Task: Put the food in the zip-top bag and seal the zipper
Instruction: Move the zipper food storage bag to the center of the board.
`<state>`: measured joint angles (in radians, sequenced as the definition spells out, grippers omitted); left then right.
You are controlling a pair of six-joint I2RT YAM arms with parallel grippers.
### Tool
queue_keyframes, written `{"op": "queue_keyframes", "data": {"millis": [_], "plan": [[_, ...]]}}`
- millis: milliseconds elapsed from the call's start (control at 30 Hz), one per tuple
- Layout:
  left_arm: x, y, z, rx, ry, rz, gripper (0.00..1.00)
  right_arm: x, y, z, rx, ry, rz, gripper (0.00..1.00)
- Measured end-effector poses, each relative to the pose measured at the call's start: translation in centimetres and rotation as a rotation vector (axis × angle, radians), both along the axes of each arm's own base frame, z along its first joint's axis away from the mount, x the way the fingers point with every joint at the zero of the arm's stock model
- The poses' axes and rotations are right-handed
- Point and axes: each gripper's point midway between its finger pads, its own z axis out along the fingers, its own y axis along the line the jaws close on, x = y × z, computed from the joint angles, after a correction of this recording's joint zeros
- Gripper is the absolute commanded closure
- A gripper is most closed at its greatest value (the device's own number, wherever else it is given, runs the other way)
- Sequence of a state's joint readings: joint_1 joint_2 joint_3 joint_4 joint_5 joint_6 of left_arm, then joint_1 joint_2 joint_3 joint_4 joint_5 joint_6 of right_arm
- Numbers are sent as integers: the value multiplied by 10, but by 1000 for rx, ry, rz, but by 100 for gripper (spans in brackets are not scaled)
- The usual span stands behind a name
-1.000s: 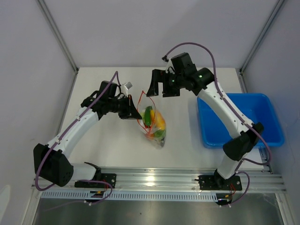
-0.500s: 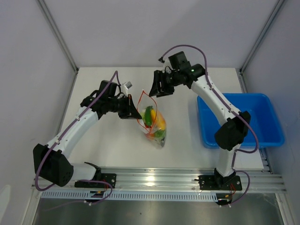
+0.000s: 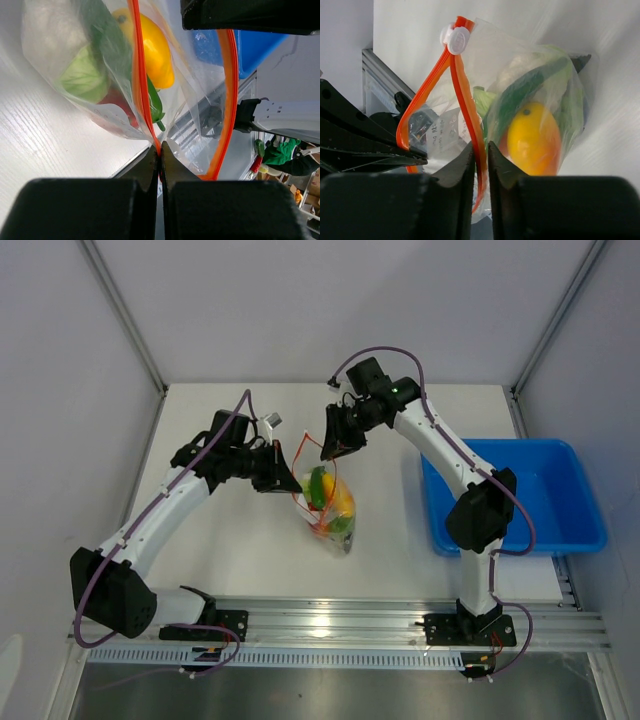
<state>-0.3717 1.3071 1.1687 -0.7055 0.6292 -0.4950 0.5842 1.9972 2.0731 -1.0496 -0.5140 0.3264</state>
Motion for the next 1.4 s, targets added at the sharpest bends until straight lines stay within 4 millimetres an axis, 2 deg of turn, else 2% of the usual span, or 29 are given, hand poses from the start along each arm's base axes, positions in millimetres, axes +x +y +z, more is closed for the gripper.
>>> {"op": "queue_keyframes", "data": {"millis": [67, 100, 233, 367, 567, 733, 867, 933, 1067, 1133, 1167, 1233, 1267, 1300, 1333, 1400], "plan": [[0, 1, 0, 5, -1, 0, 99, -1, 0, 0, 2, 8, -4, 93], [1, 1, 1, 9, -4, 1, 100, -1, 1, 1, 5, 14, -7, 100], [5, 1, 9, 15, -11, 5, 100, -3, 4, 3, 18, 54, -46, 100], [8, -8, 18, 5, -15, -18, 99, -6, 3, 1, 36, 88, -129, 100], [1, -54, 24, 7, -8, -137, 99, -14, -9, 2, 38, 87, -322, 100], [-16, -70, 21, 28, -15, -179, 99, -35, -23, 10, 72, 42, -438, 100], [-26, -64, 11, 54, -45, -162, 99, -57, -38, 22, 129, 3, -509, 100], [-32, -57, 6, 67, -58, -144, 94, -65, -41, 29, 162, -17, -535, 100], [-42, -48, 3, 56, -99, -120, 78, -86, -38, 28, 193, -25, -562, 100], [-46, -49, 3, 35, -112, -117, 71, -94, -34, 24, 201, -23, -566, 100], [-47, -50, 3, 26, -119, -117, 63, -97, -33, 21, 200, -22, -571, 100], [-47, -55, 4, 9, -127, -119, 56, -101, -31, 17, 195, -23, -581, 100], [-46, -57, 5, 1, -134, -121, 47, -102, -30, 16, 196, -26, -587, 100], [-47, -59, 7, -6, -142, -125, 42, -103, -30, 15, 196, -30, -595, 100], [-46, -61, 8, -12, -151, -129, 38, -103, -29, 15, 199, -36, -601, 100], [-47, -65, 11, -25, -169, -138, 36, -103, -30, 15, 211, -46, -619, 100]]}}
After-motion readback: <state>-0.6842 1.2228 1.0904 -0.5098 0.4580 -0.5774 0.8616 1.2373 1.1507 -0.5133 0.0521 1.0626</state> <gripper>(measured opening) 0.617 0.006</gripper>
